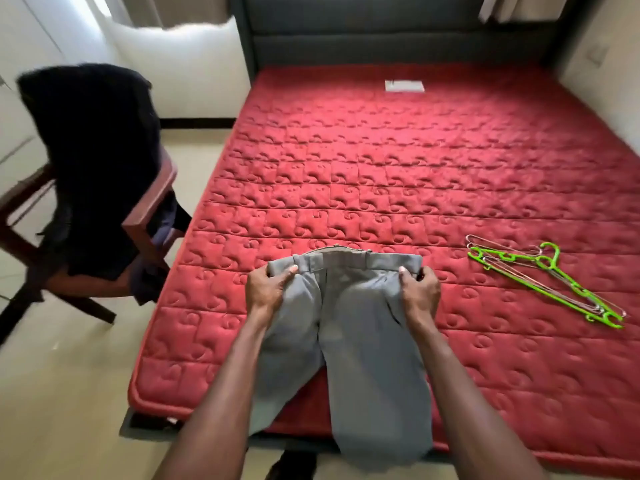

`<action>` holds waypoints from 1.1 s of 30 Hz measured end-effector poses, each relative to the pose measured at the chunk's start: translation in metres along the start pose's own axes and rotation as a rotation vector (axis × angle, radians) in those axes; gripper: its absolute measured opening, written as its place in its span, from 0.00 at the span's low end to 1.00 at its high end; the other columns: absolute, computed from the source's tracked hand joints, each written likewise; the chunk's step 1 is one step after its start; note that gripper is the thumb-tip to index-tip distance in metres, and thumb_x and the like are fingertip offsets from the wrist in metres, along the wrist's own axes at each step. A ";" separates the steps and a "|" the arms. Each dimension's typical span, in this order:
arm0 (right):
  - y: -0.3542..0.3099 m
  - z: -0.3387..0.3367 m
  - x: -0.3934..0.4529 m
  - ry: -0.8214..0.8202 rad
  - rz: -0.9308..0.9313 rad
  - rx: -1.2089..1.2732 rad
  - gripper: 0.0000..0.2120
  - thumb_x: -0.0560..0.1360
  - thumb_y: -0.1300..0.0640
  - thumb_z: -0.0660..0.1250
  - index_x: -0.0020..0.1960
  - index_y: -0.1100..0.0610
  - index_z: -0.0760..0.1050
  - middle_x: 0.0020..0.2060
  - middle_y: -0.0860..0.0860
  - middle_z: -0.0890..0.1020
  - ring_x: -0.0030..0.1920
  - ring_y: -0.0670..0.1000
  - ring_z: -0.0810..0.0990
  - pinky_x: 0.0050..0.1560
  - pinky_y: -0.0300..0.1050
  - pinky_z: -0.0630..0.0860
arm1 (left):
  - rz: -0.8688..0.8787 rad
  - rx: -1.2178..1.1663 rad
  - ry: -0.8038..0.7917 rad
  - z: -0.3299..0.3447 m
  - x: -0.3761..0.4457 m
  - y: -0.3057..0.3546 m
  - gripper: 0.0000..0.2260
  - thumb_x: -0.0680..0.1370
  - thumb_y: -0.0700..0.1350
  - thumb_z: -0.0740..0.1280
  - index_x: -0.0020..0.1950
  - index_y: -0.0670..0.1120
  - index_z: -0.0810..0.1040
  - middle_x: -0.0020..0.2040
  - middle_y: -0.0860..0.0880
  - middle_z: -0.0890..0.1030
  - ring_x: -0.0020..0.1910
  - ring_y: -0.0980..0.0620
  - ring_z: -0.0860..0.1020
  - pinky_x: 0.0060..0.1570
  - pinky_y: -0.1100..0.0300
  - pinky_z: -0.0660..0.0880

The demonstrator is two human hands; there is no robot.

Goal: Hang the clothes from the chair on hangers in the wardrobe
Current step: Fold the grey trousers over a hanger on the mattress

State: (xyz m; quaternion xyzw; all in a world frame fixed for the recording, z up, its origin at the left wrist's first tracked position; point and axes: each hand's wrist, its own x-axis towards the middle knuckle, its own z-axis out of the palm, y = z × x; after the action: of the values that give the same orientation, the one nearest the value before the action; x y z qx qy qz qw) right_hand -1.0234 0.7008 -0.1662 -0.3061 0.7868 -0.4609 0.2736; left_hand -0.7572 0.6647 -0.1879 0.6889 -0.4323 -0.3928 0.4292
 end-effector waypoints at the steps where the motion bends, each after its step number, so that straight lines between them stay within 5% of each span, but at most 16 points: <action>1: -0.011 -0.020 -0.024 -0.014 -0.027 0.058 0.06 0.74 0.59 0.70 0.43 0.60 0.75 0.39 0.58 0.80 0.40 0.55 0.76 0.40 0.45 0.67 | 0.002 -0.057 0.020 -0.004 -0.035 0.018 0.17 0.70 0.49 0.79 0.29 0.45 0.75 0.26 0.57 0.71 0.29 0.55 0.67 0.27 0.59 0.65; 4: -0.040 -0.068 -0.085 -0.044 -0.065 0.160 0.07 0.71 0.59 0.72 0.48 0.59 0.78 0.42 0.56 0.83 0.43 0.56 0.80 0.46 0.49 0.75 | 0.057 -0.149 -0.003 -0.012 -0.118 0.058 0.12 0.70 0.48 0.77 0.34 0.45 0.77 0.31 0.51 0.74 0.32 0.54 0.69 0.32 0.56 0.69; 9: -0.064 -0.141 -0.189 -0.197 -0.132 0.224 0.03 0.70 0.60 0.69 0.44 0.58 0.77 0.36 0.52 0.80 0.36 0.52 0.76 0.40 0.48 0.73 | 0.093 -0.245 -0.254 -0.025 -0.236 0.099 0.09 0.68 0.49 0.72 0.43 0.46 0.85 0.42 0.46 0.80 0.42 0.50 0.74 0.45 0.43 0.76; 16: -0.063 -0.206 -0.288 -0.344 -0.109 0.432 0.10 0.71 0.67 0.72 0.38 0.53 0.80 0.32 0.45 0.81 0.35 0.43 0.74 0.36 0.37 0.72 | 0.151 -0.249 -0.169 -0.050 -0.356 0.119 0.04 0.64 0.42 0.72 0.34 0.51 0.85 0.35 0.47 0.78 0.38 0.53 0.71 0.39 0.53 0.67; 22: -0.066 -0.224 -0.334 -0.455 0.044 0.558 0.09 0.75 0.63 0.67 0.38 0.57 0.81 0.31 0.49 0.79 0.32 0.44 0.74 0.32 0.35 0.71 | 0.119 -0.316 -0.118 -0.073 -0.394 0.124 0.06 0.66 0.41 0.75 0.37 0.52 0.87 0.35 0.50 0.83 0.37 0.54 0.75 0.42 0.56 0.73; 24: -0.066 -0.228 -0.340 -0.539 0.023 0.520 0.08 0.78 0.63 0.63 0.46 0.56 0.80 0.35 0.48 0.80 0.35 0.45 0.78 0.33 0.33 0.74 | 0.127 -0.321 -0.166 -0.084 -0.395 0.125 0.07 0.70 0.37 0.72 0.43 0.46 0.87 0.38 0.49 0.84 0.39 0.54 0.77 0.45 0.55 0.74; 27: -0.071 -0.228 -0.356 -0.580 -0.031 0.502 0.16 0.77 0.75 0.52 0.58 0.72 0.76 0.31 0.50 0.82 0.32 0.44 0.82 0.35 0.33 0.78 | 0.189 -0.261 -0.275 -0.106 -0.395 0.128 0.07 0.72 0.43 0.69 0.44 0.46 0.87 0.42 0.48 0.85 0.42 0.53 0.79 0.50 0.53 0.77; 29: -0.075 -0.224 -0.368 -0.585 -0.037 0.555 0.16 0.74 0.79 0.50 0.54 0.78 0.74 0.31 0.57 0.81 0.33 0.50 0.81 0.38 0.39 0.80 | 0.290 -0.178 -0.355 -0.119 -0.395 0.130 0.06 0.73 0.46 0.71 0.42 0.44 0.86 0.40 0.48 0.84 0.40 0.54 0.78 0.44 0.56 0.76; 33: -0.074 -0.223 -0.374 -0.685 0.088 0.696 0.22 0.67 0.80 0.47 0.45 0.69 0.77 0.34 0.56 0.83 0.36 0.50 0.81 0.37 0.35 0.77 | 0.416 -0.085 -0.298 -0.135 -0.392 0.122 0.07 0.71 0.45 0.71 0.43 0.41 0.85 0.37 0.51 0.82 0.37 0.57 0.76 0.39 0.57 0.73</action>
State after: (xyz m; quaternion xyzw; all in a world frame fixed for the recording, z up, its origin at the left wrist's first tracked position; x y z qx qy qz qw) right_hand -0.9175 1.0707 0.0504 -0.2969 0.4628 -0.5574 0.6220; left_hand -0.7904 1.0326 0.0357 0.5009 -0.6063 -0.4112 0.4608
